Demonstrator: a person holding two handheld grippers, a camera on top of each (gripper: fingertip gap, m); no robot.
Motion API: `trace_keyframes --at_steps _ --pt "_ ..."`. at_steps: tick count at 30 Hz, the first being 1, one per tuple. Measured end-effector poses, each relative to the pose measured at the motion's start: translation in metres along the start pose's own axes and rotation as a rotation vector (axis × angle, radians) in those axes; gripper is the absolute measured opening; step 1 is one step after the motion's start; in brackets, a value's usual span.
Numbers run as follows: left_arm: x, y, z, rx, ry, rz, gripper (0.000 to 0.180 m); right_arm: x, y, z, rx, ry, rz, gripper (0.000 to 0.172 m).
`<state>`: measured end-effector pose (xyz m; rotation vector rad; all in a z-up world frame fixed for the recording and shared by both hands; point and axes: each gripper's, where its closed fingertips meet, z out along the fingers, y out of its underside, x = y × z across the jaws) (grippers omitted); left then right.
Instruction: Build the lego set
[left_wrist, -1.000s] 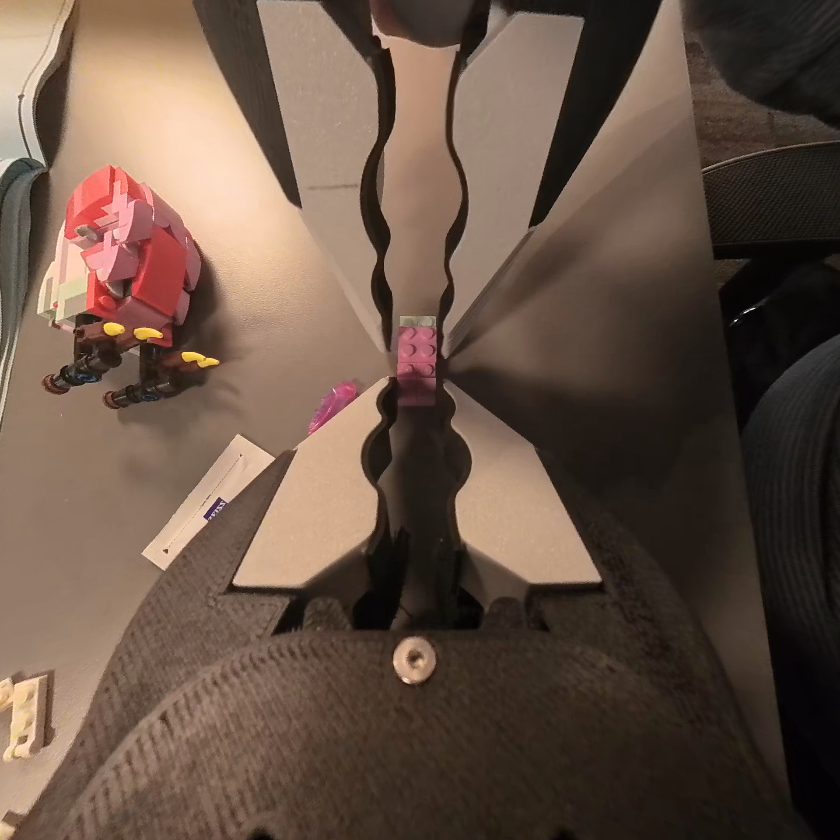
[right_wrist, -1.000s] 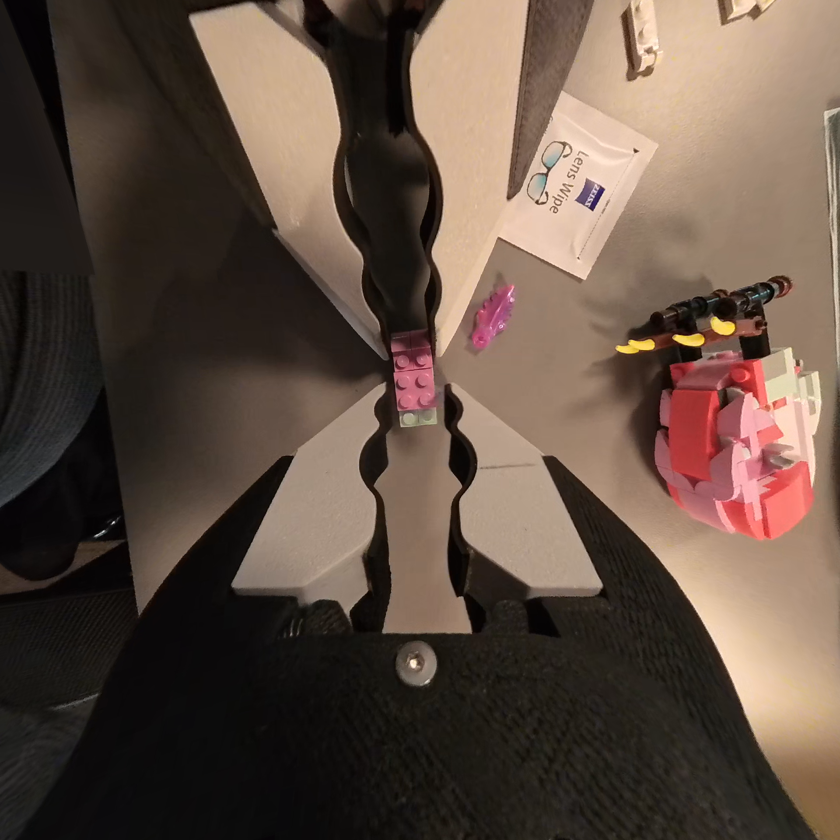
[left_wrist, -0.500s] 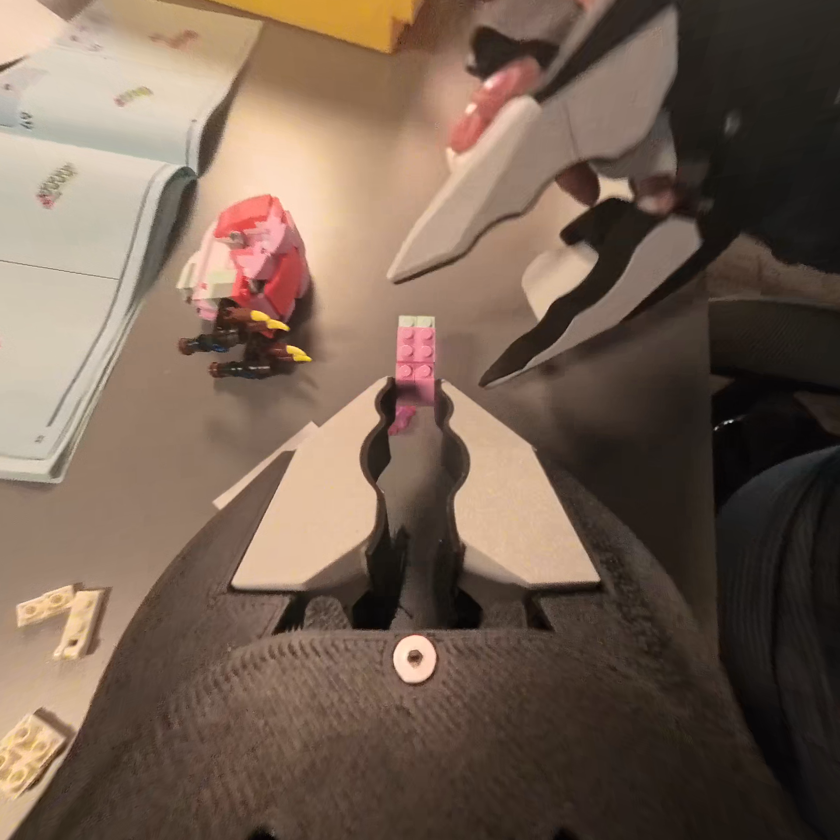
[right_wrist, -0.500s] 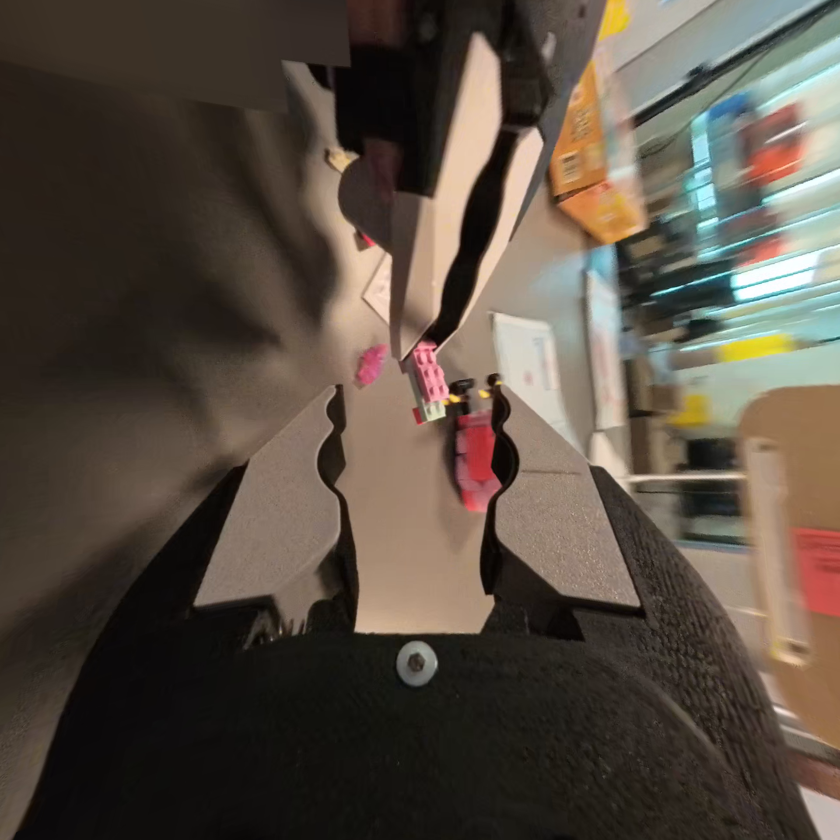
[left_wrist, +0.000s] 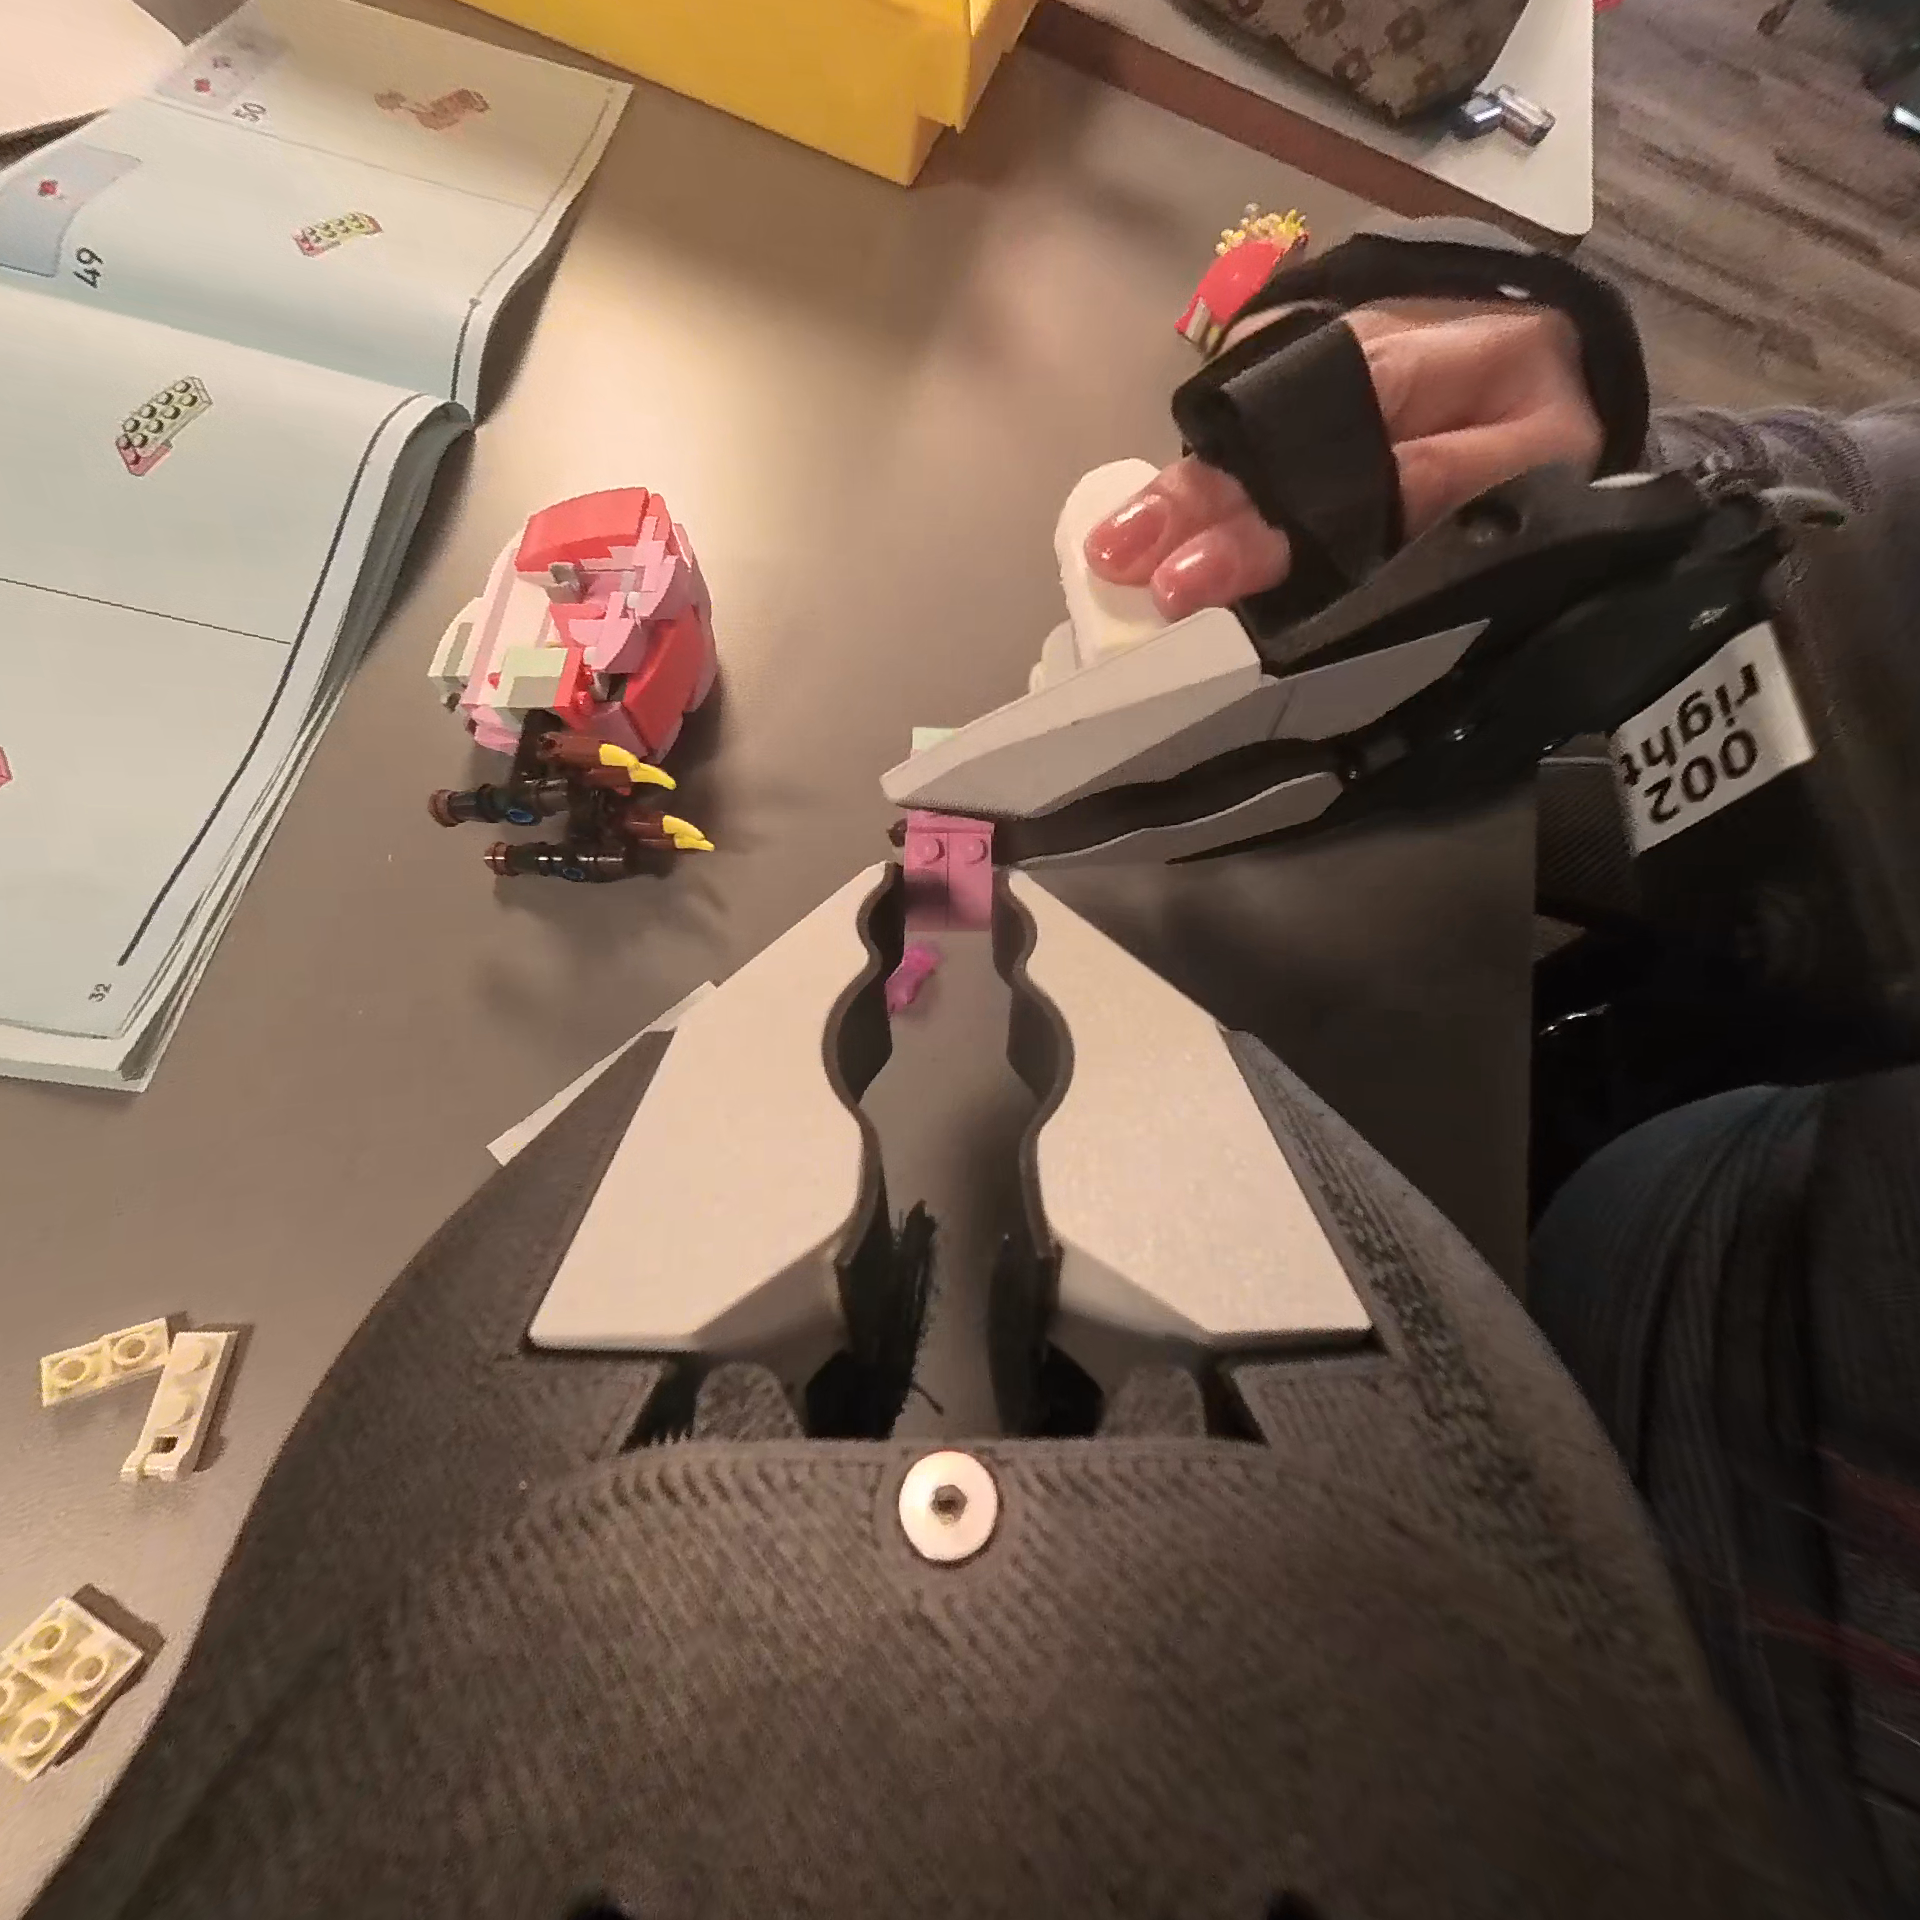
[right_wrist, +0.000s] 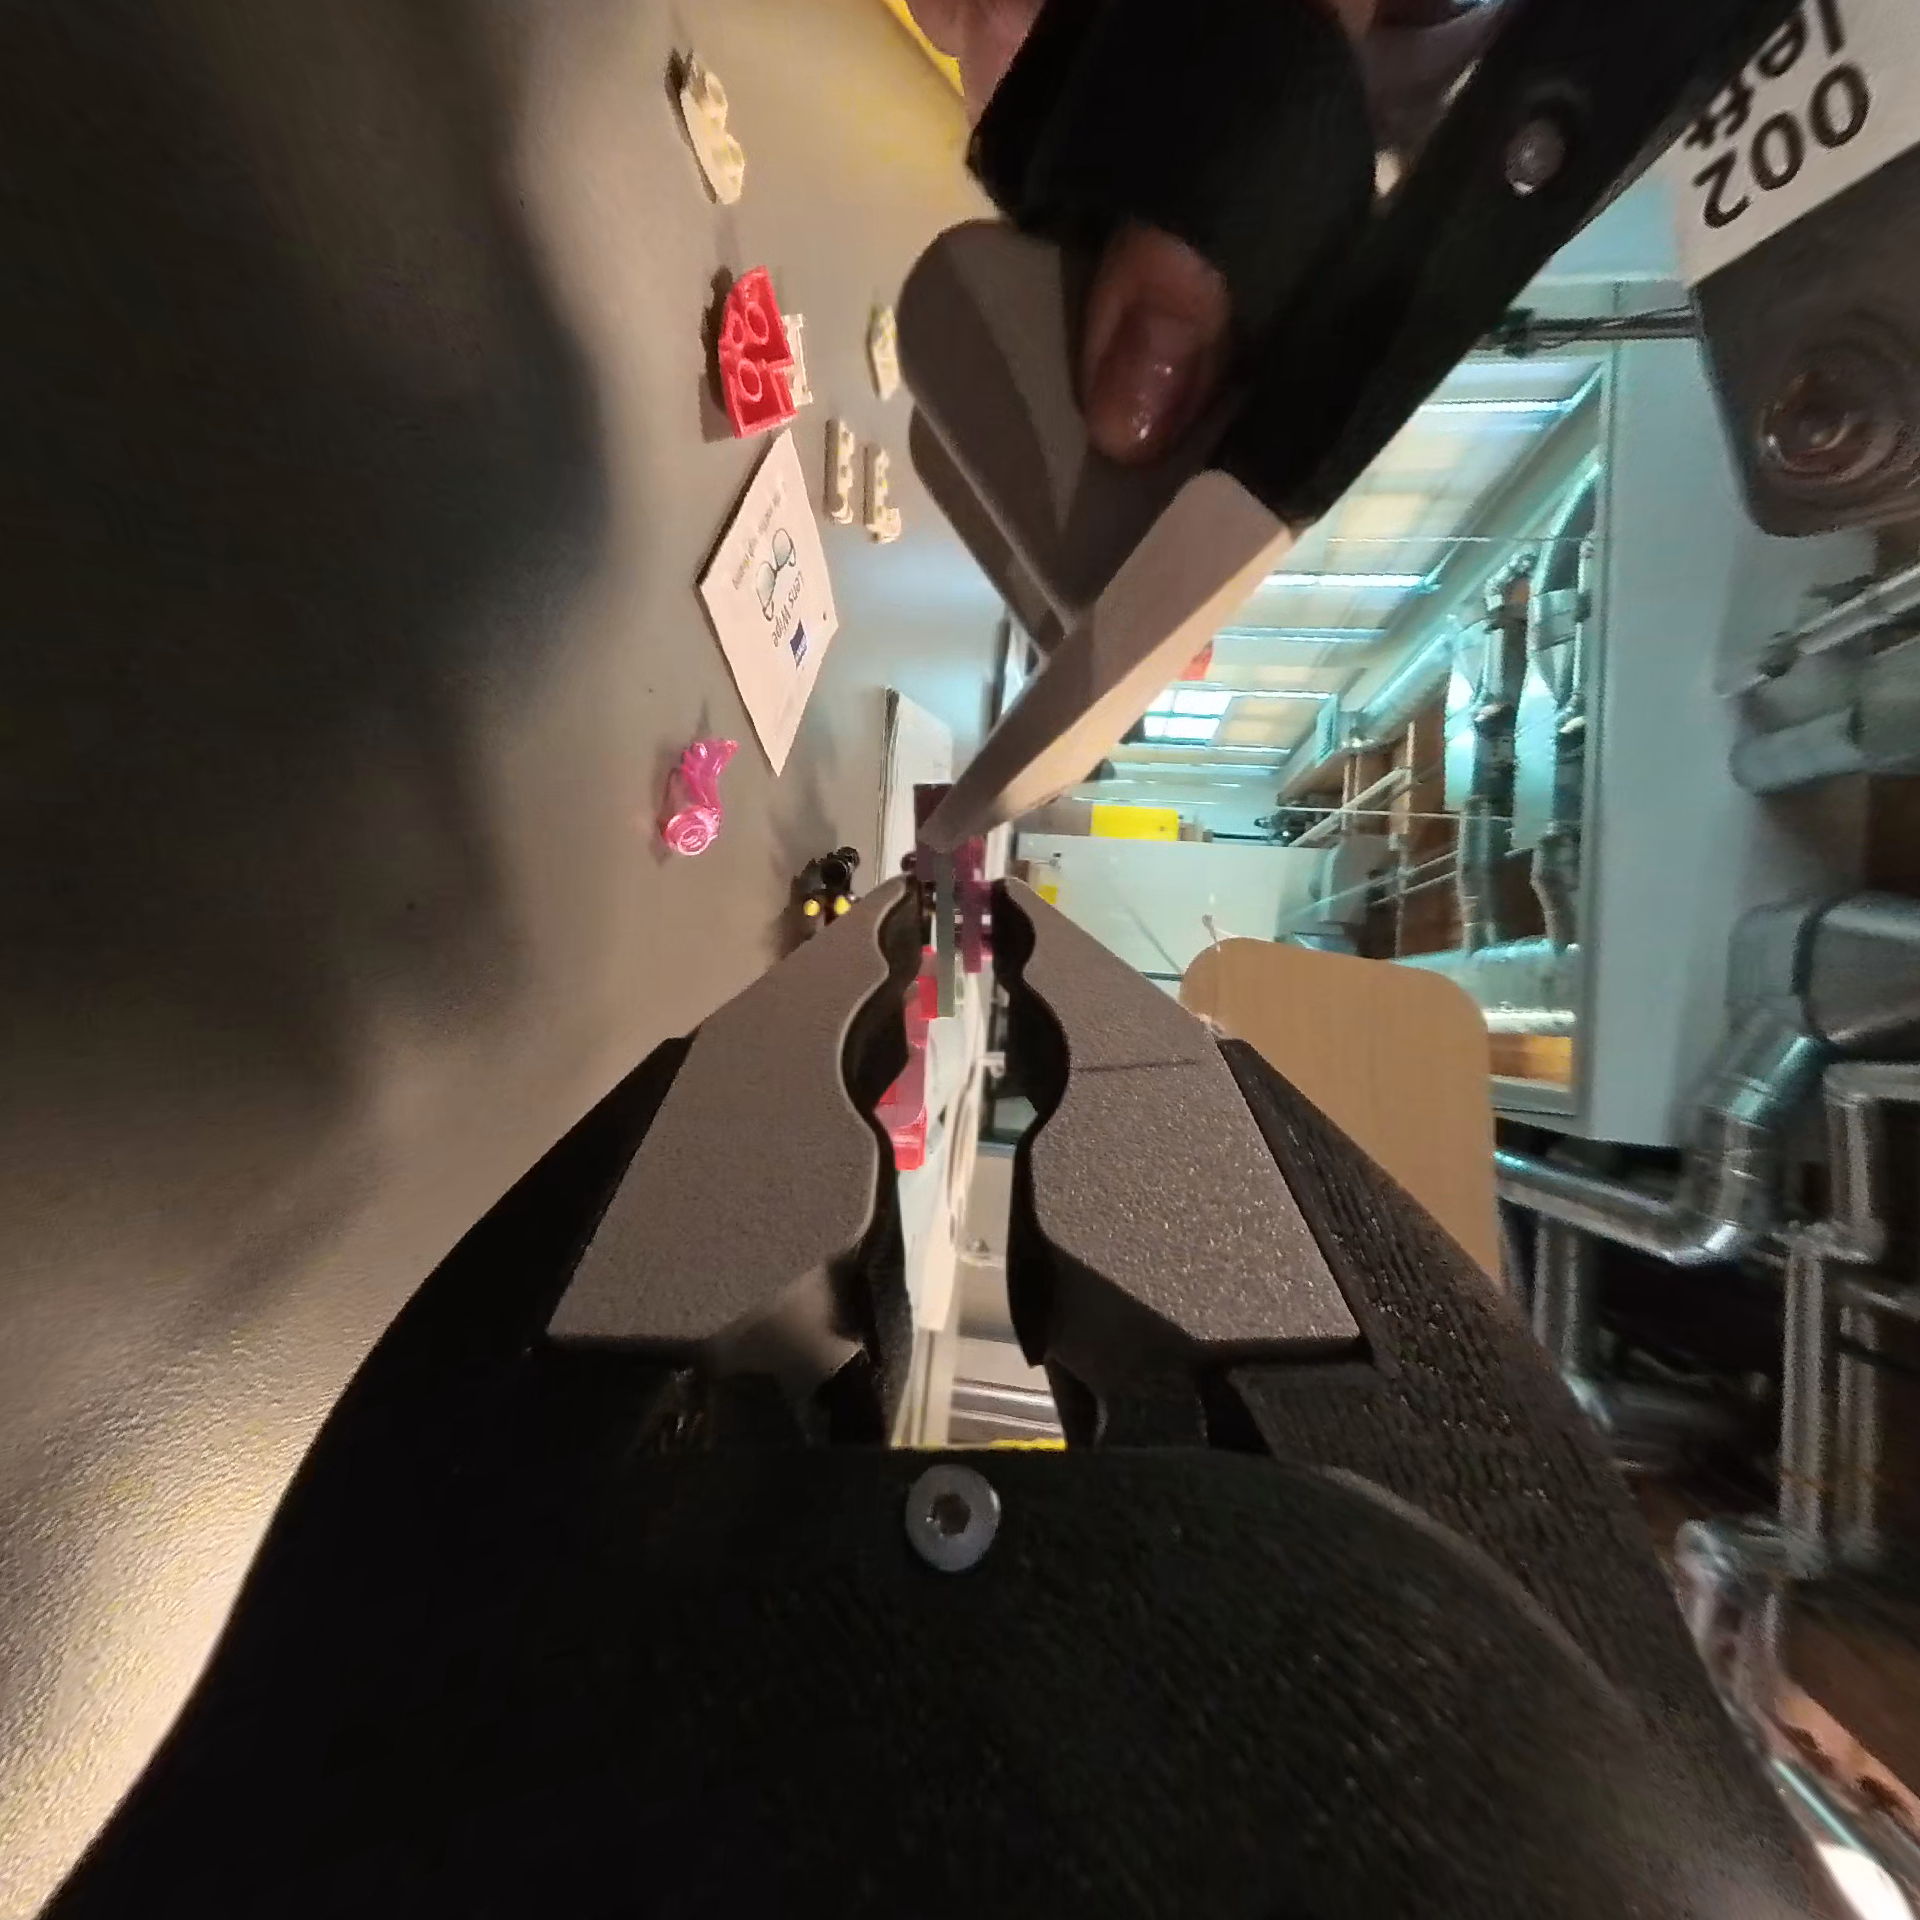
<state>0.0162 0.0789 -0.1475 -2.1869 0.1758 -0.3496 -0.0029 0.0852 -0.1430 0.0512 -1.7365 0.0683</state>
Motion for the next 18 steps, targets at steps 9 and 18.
trace_keyframes --at_steps 9,18 --pt "0.002 0.000 0.002 -0.014 -0.003 0.017 0.015 -0.004 0.000 -0.002 0.008 -0.017 0.022 0.008" --pt "-0.007 0.010 0.003 -0.015 -0.045 -0.001 0.015 -0.013 0.005 -0.003 0.058 -0.078 0.242 0.066"
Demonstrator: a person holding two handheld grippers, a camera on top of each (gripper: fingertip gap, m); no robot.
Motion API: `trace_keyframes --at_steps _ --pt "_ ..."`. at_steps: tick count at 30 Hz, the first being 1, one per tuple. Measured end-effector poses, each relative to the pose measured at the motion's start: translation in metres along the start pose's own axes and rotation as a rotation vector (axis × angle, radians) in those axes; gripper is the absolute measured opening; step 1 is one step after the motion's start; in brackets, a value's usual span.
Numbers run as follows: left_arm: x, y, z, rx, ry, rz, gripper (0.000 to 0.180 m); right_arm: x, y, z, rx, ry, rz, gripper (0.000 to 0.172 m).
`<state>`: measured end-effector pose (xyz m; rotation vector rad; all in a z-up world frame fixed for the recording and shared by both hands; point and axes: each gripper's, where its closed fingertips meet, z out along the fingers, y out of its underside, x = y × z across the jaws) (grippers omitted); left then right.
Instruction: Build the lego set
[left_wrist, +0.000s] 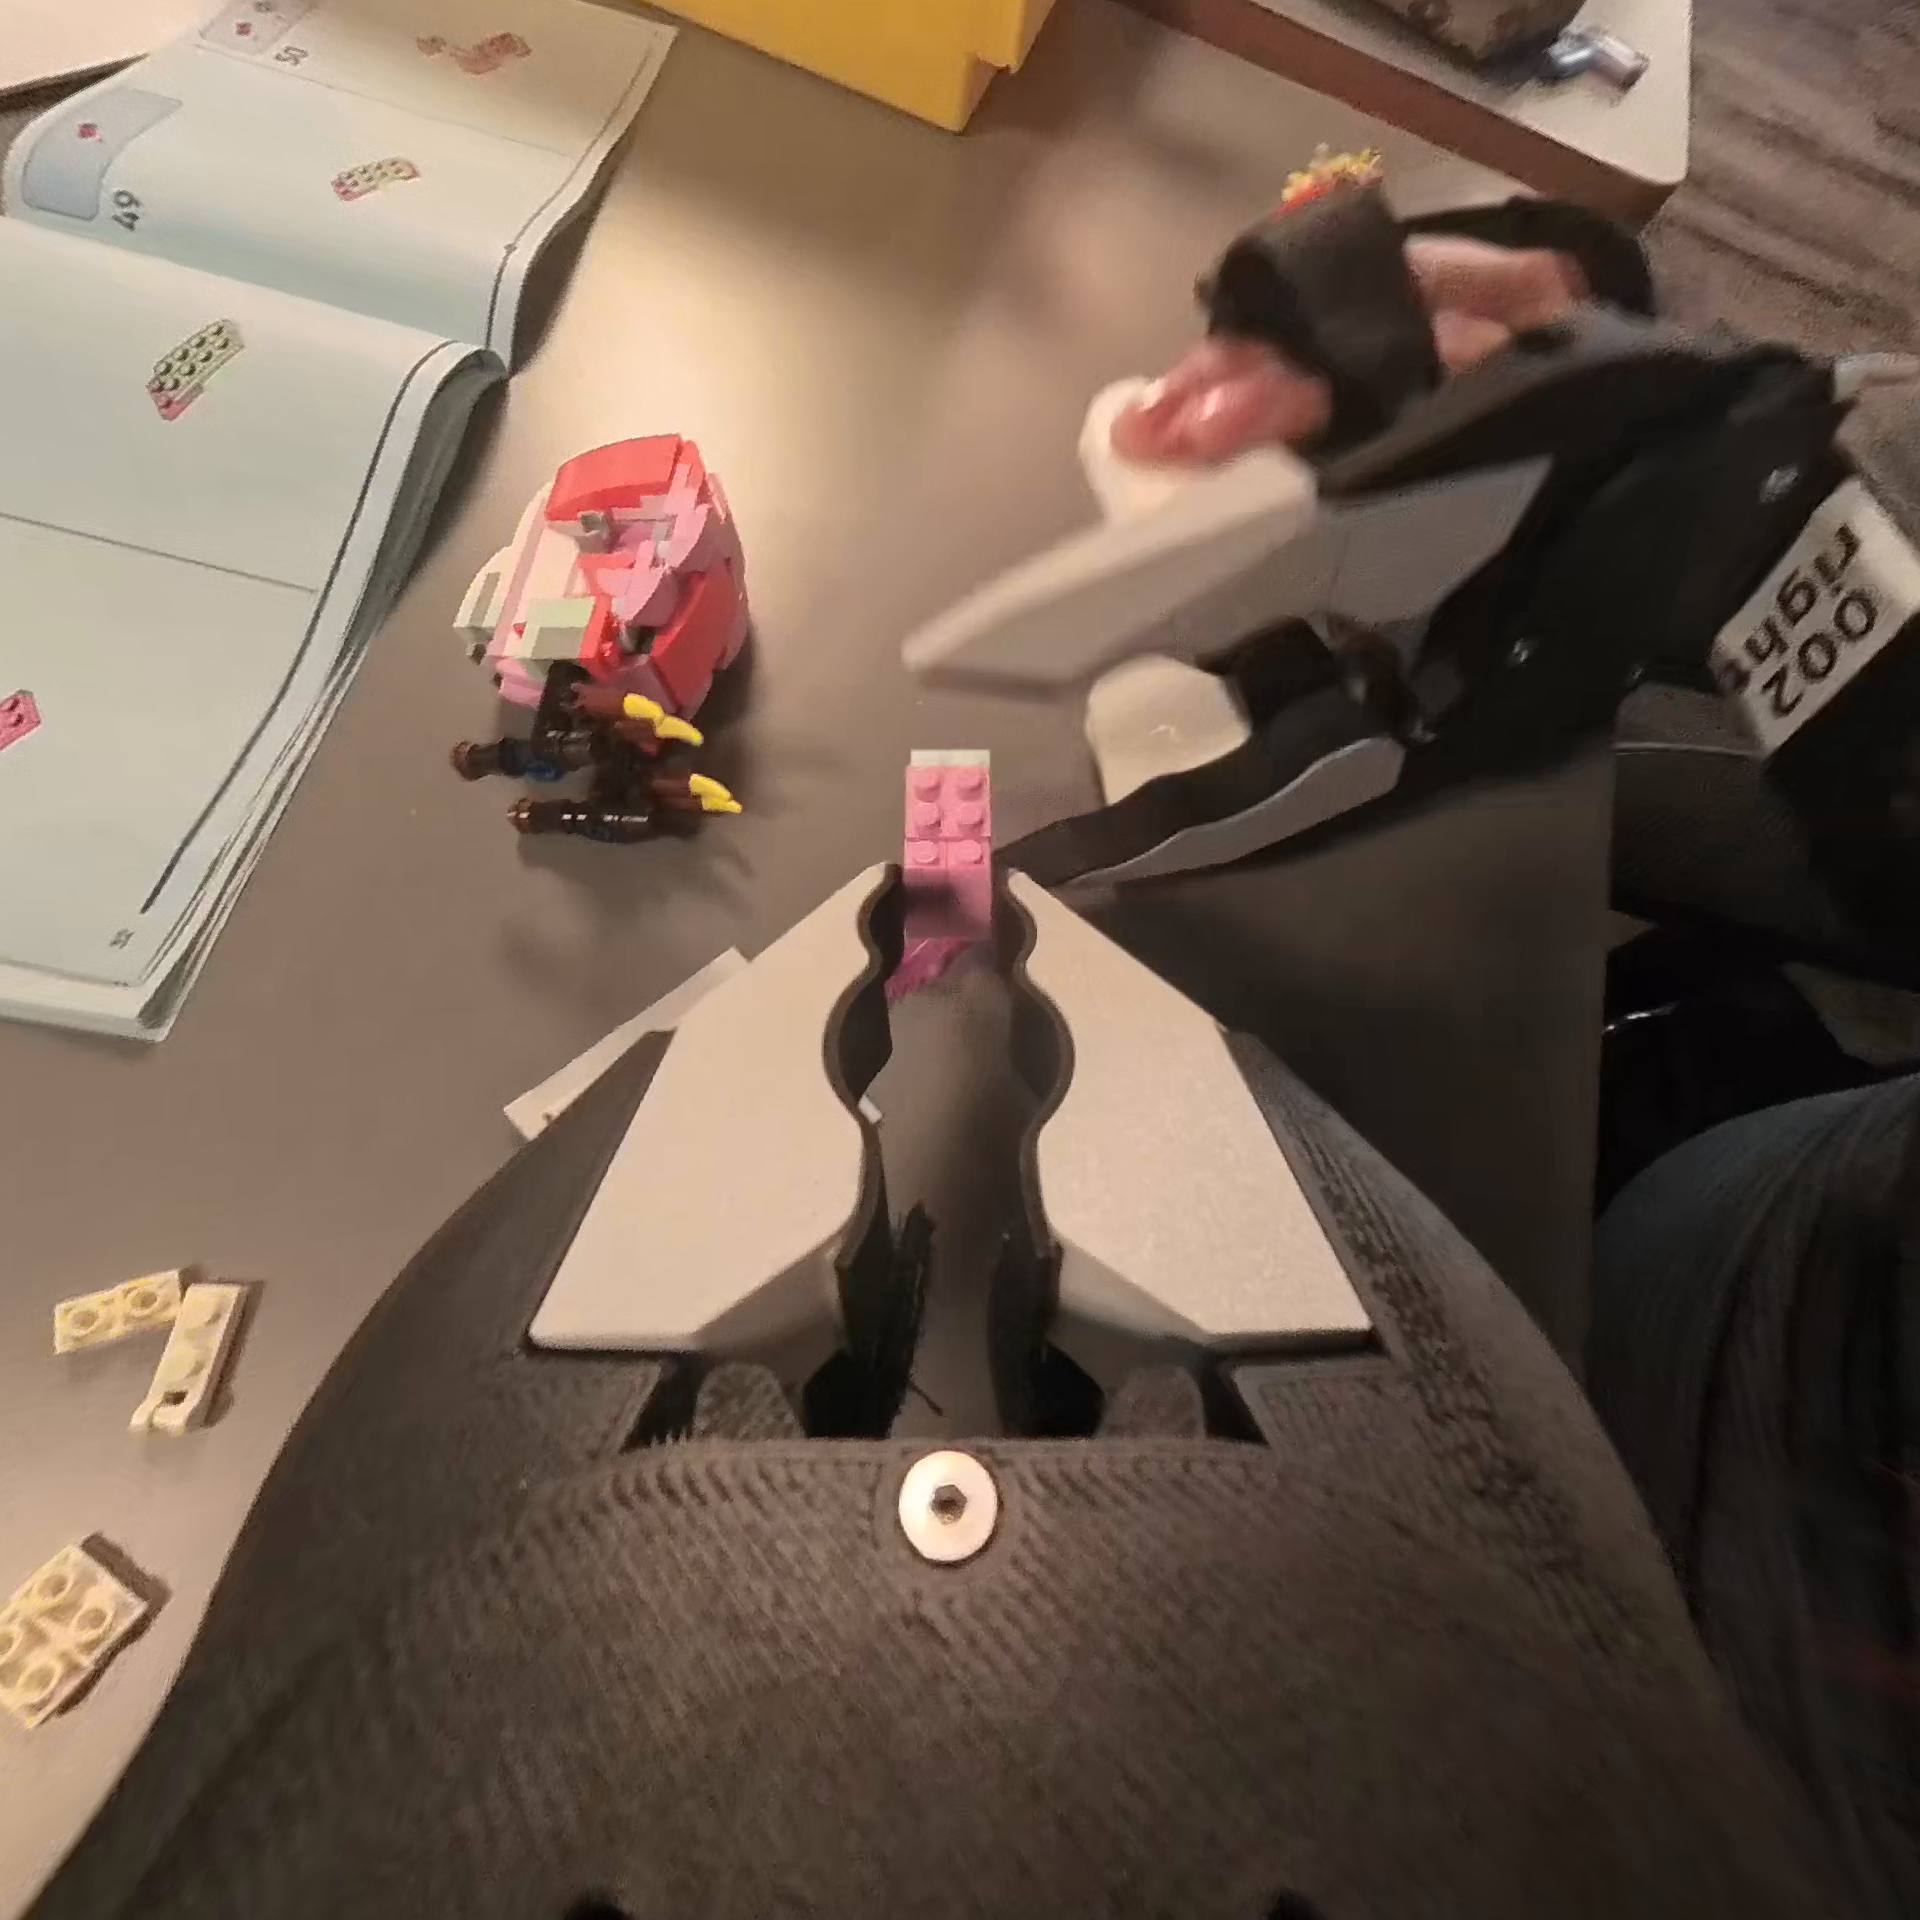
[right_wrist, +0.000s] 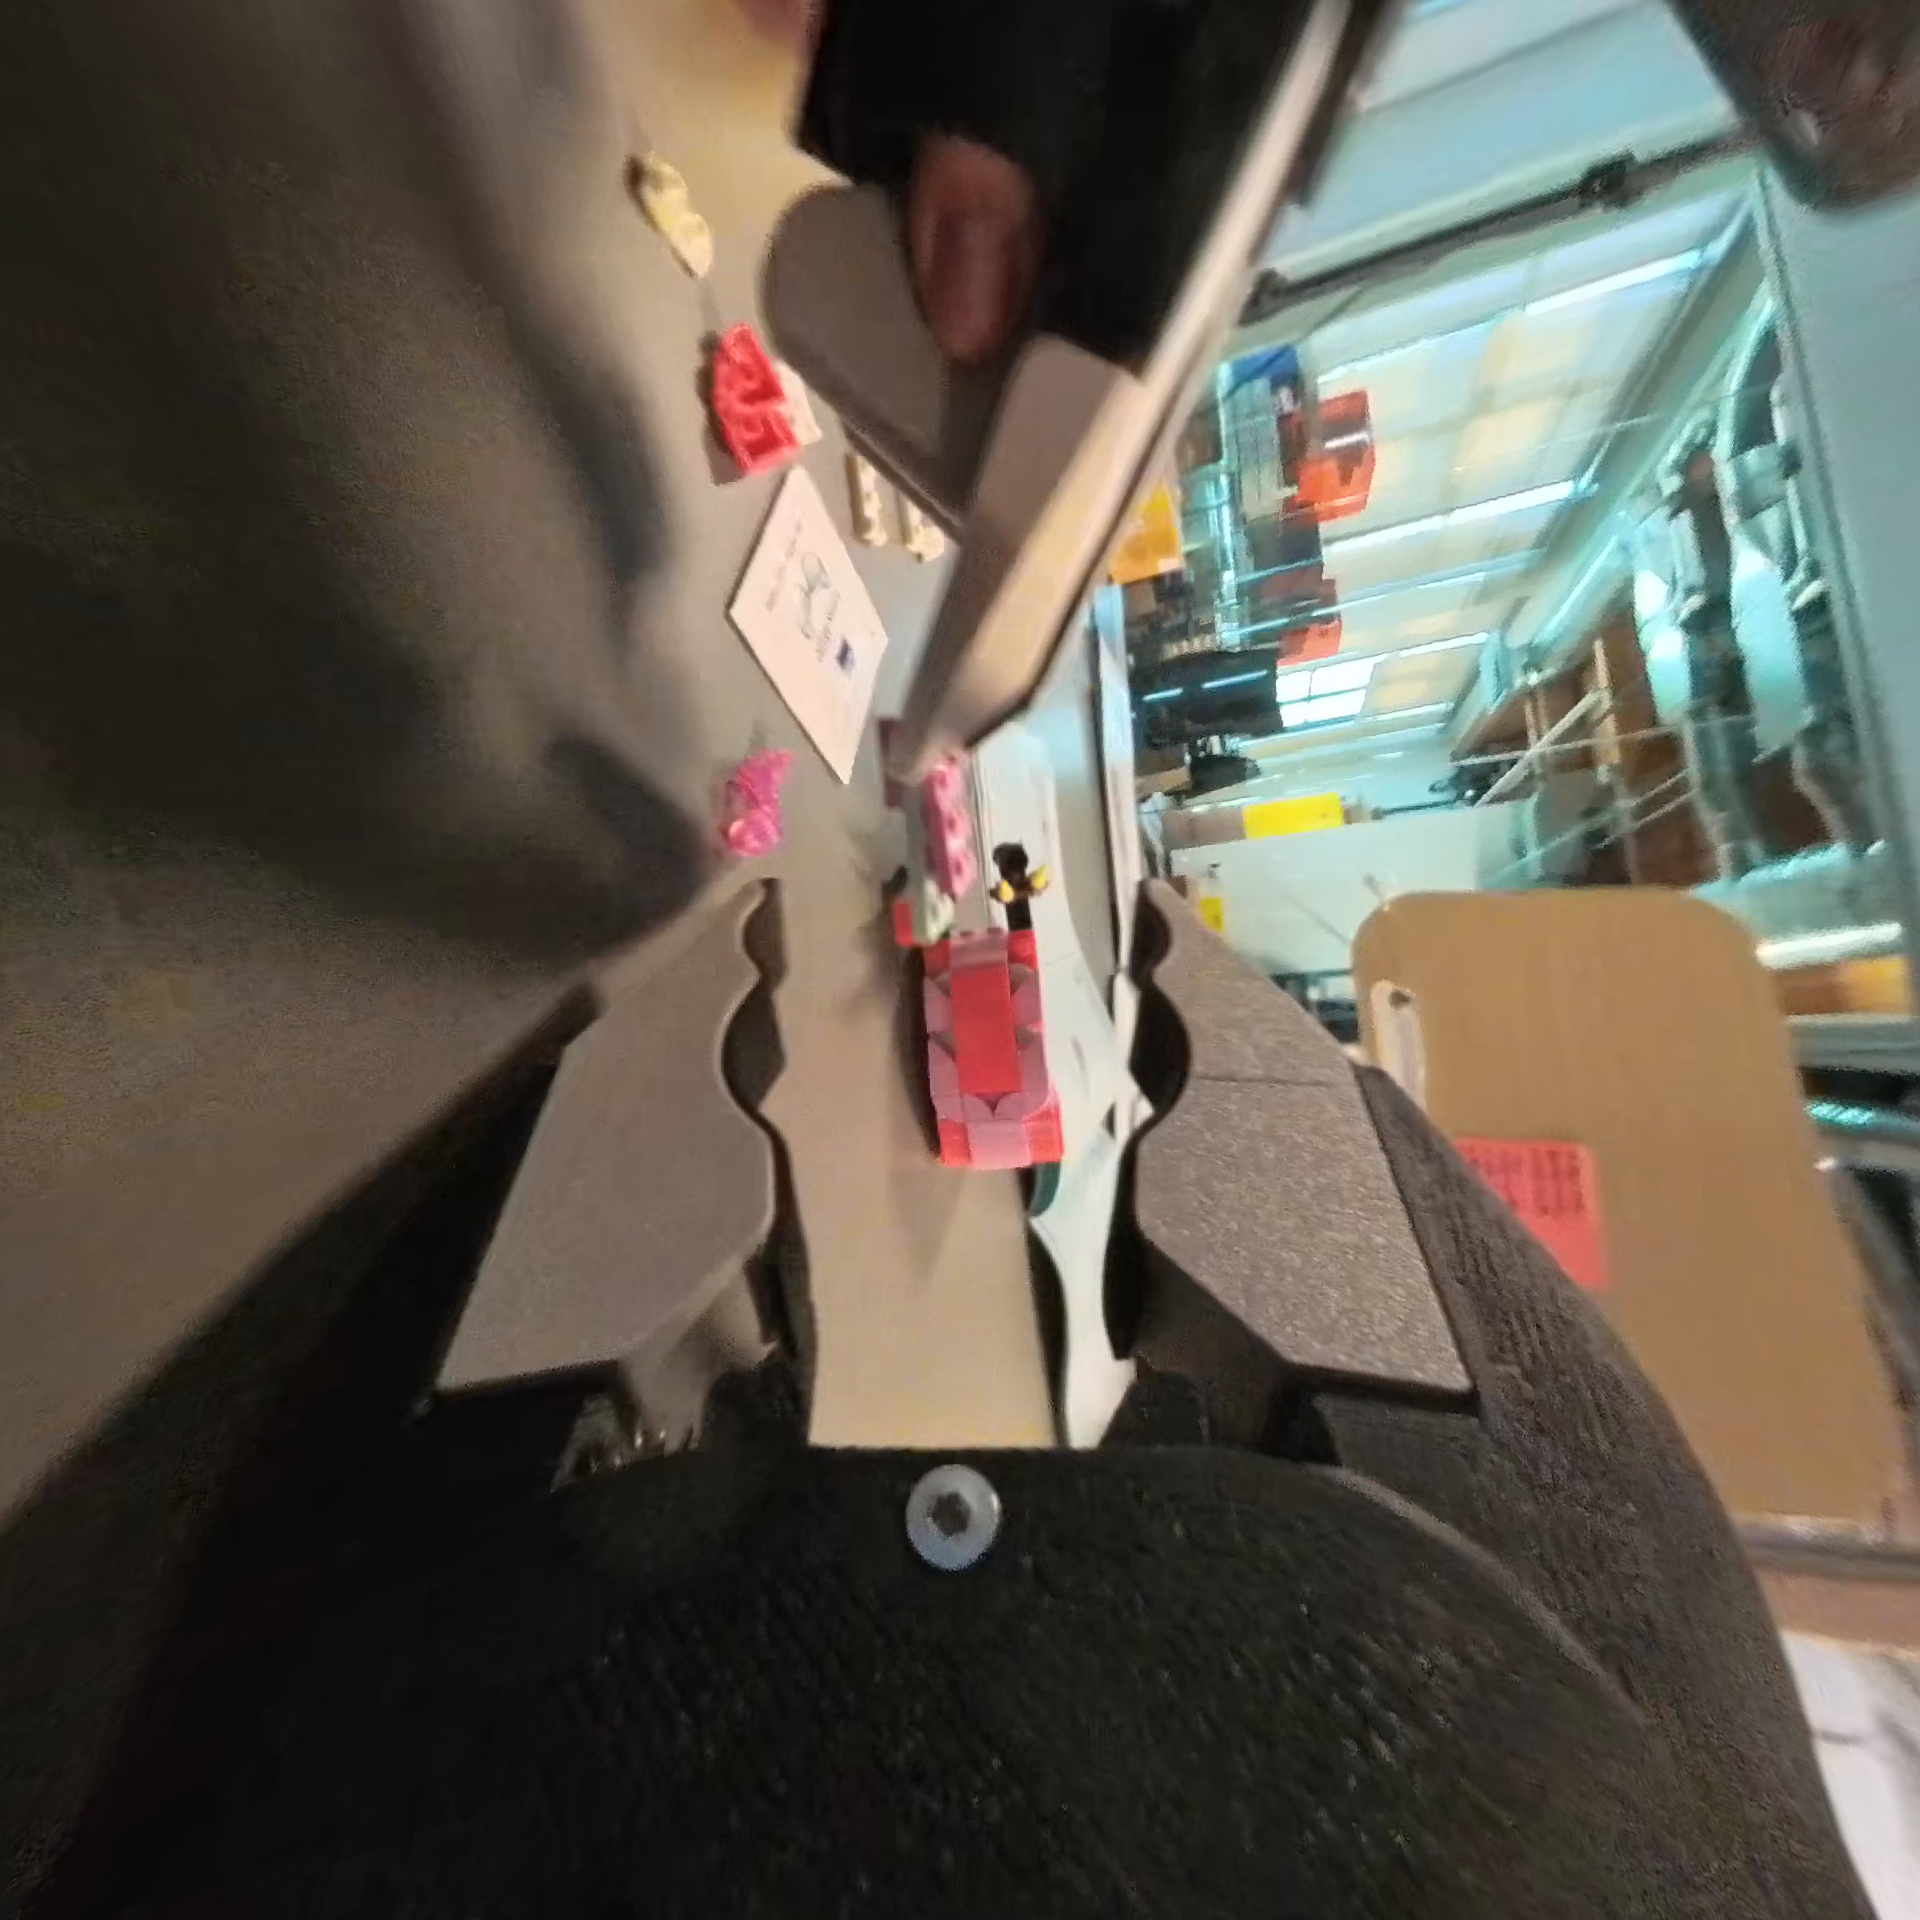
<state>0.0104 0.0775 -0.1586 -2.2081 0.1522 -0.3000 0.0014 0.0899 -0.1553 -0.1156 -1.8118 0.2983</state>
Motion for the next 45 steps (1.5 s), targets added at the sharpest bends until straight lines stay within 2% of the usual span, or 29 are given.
trace_keyframes --at_steps 1,3,6,11,18,21,25,28,30,31,33,36,38,40,43,45 --pt "0.000 0.003 -0.001 0.000 0.002 -0.004 0.015 0.004 0.003 -0.002 0.013 0.008 0.047 0.075" --pt "0.007 0.009 -0.003 -0.005 0.033 0.000 0.015 0.018 0.007 -0.011 0.071 0.058 0.151 0.077" --pt "0.025 0.026 -0.002 -0.054 0.070 0.065 0.016 0.046 0.020 -0.020 0.160 0.122 0.438 0.083" --pt "0.039 0.050 0.004 -0.153 0.055 0.186 0.016 0.088 0.054 -0.029 0.229 0.287 0.757 0.081" --pt "0.041 0.050 0.005 -0.157 0.056 0.179 0.017 0.108 0.084 -0.033 0.219 0.414 0.893 0.080" --pt "0.042 0.049 0.004 -0.143 0.056 0.158 0.038 0.110 0.090 -0.031 0.215 0.426 0.916 0.079" --pt "0.042 0.038 -0.010 -0.032 0.037 0.093 0.047 0.111 0.089 -0.032 0.220 0.430 0.910 0.078" --pt "0.046 0.019 -0.042 0.122 0.055 -0.002 0.053 0.110 0.085 -0.033 0.227 0.420 0.897 0.076" --pt "0.044 0.004 -0.077 0.234 0.026 -0.017 0.065 0.108 0.084 -0.031 0.225 0.403 0.896 0.073" --pt "0.038 -0.004 -0.100 0.286 -0.028 -0.008 0.076 0.105 0.084 -0.028 0.221 0.382 0.907 0.073" --pt "0.013 -0.016 -0.154 0.379 -0.204 -0.006 0.086 0.102 0.086 -0.025 0.214 0.357 0.931 0.072" --pt "-0.040 -0.014 -0.239 0.453 -0.501 -0.112 0.081 0.103 0.087 -0.026 0.217 0.366 0.942 0.068" --pt "-0.081 0.010 -0.278 0.366 -0.680 -0.204 0.067 0.104 0.088 -0.027 0.220 0.370 0.950 0.066" --pt "-0.113 0.034 -0.299 0.238 -0.766 -0.265 0.056 0.102 0.088 -0.025 0.221 0.350 0.965 0.066" --pt "-0.139 0.063 -0.300 0.052 -0.715 -0.324 0.044 0.100 0.089 -0.023 0.218 0.329 0.984 0.065" --pt "-0.150 0.079 -0.293 -0.057 -0.651 -0.347 0.042 0.100 0.091 -0.023 0.213 0.334 0.988 0.063"
